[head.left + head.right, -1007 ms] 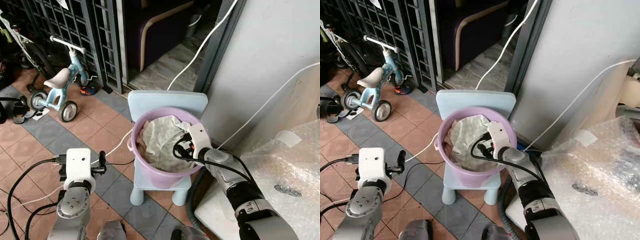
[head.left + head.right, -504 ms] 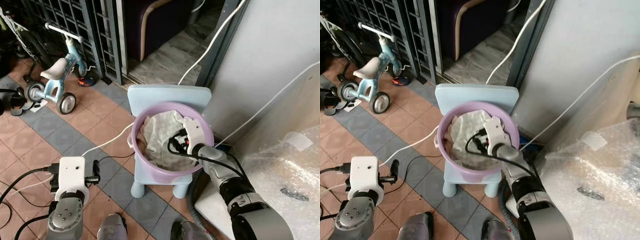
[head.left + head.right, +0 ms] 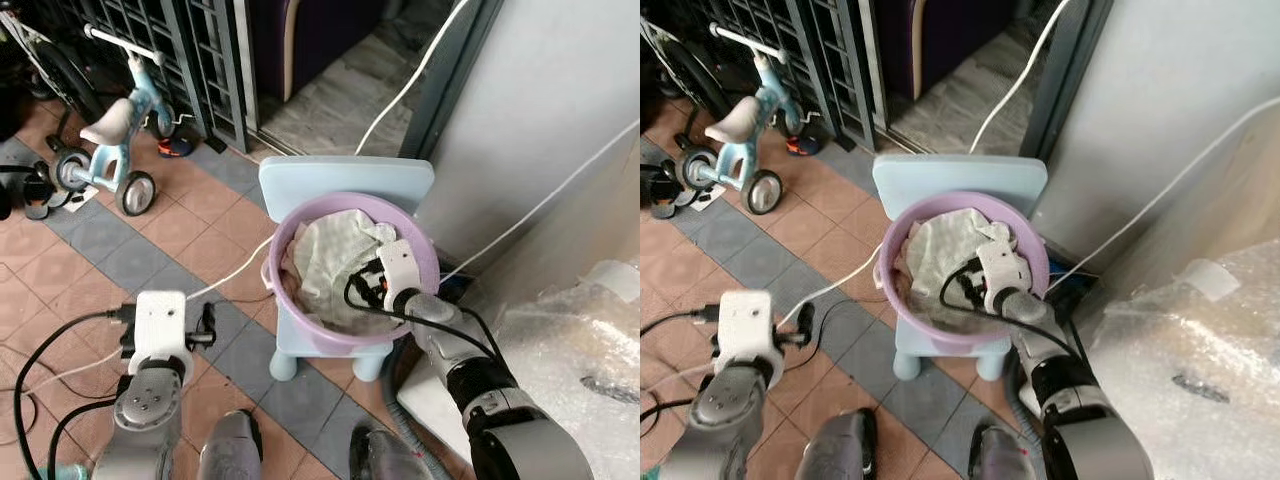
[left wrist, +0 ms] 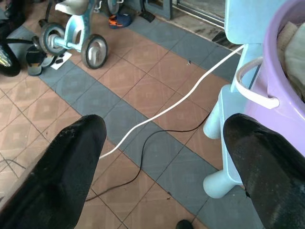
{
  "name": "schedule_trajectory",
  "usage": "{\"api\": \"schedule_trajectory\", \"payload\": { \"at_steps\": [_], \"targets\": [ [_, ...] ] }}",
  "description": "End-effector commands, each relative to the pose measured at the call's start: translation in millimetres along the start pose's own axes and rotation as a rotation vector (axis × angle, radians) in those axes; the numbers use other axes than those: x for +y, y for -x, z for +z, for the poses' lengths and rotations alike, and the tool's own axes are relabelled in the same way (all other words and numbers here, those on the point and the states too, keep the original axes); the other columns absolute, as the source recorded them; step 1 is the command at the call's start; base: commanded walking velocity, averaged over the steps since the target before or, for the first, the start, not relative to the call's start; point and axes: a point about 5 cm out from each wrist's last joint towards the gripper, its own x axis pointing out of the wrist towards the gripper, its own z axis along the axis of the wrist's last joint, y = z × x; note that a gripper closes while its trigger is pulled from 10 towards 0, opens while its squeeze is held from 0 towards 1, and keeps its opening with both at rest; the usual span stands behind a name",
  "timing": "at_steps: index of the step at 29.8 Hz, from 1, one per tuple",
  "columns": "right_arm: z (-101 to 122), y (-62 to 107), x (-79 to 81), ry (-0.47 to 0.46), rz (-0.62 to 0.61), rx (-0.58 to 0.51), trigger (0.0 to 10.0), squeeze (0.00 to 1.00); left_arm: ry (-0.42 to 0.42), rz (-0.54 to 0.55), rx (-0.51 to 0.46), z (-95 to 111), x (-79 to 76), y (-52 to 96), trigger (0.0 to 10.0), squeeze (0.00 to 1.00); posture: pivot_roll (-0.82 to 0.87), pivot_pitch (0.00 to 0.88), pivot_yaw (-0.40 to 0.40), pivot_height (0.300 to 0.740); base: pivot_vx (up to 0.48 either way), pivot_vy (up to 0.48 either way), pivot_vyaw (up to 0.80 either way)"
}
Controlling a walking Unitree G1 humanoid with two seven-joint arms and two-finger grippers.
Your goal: Clothes washing
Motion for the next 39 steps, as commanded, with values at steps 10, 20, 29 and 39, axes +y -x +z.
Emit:
{"api": "schedule_trajectory", "payload": {
  "at_steps": [10,20,29,39],
  "targets": [
    [0.7,2.8,-7.4,-0.041,-0.082,-0.015,10.0,0.00,-0.012,-0.047,-0.053,8.1,-11.6,-24.6,10.0,0.00,0.07,0.049,-0.041,0.740,0.000,0.228,-0.34],
    [8.7,1.8,-10.3,-0.042,-0.123,-0.049,10.0,0.00,0.002,-0.075,-0.118,18.0,-19.4,-36.3,10.0,0.00,0.05,0.000,-0.021,0.740,0.000,0.000,0.00],
    [11.7,2.1,-16.8,-0.031,-0.121,-0.050,10.0,0.00,0.004,-0.084,-0.143,21.6,-23.3,-43.2,10.0,0.00,0.04,0.000,-0.024,0.740,0.206,0.000,0.00],
    [20.3,0.1,-13.6,-0.003,-0.082,-0.088,10.0,0.00,0.014,-0.081,-0.139,17.7,-25.2,-42.5,10.0,0.00,0.05,0.000,-0.032,0.740,0.291,0.000,0.05]
  ]
}}
